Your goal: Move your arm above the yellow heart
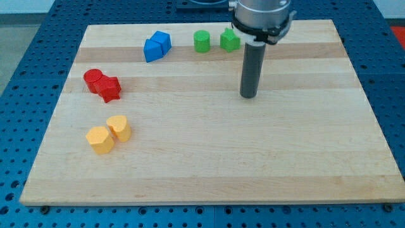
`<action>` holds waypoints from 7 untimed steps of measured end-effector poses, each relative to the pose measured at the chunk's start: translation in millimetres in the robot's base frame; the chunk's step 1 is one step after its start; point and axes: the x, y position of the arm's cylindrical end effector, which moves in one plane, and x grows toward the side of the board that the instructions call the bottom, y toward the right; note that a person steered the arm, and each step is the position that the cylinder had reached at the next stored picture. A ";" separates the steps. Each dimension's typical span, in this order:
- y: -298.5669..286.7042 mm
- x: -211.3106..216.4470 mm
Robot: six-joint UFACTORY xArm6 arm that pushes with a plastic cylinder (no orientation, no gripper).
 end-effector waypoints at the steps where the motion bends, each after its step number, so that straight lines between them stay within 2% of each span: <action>1: -4.9 -2.6; 4: -68.6 -2.6; 7: -150.2 20.2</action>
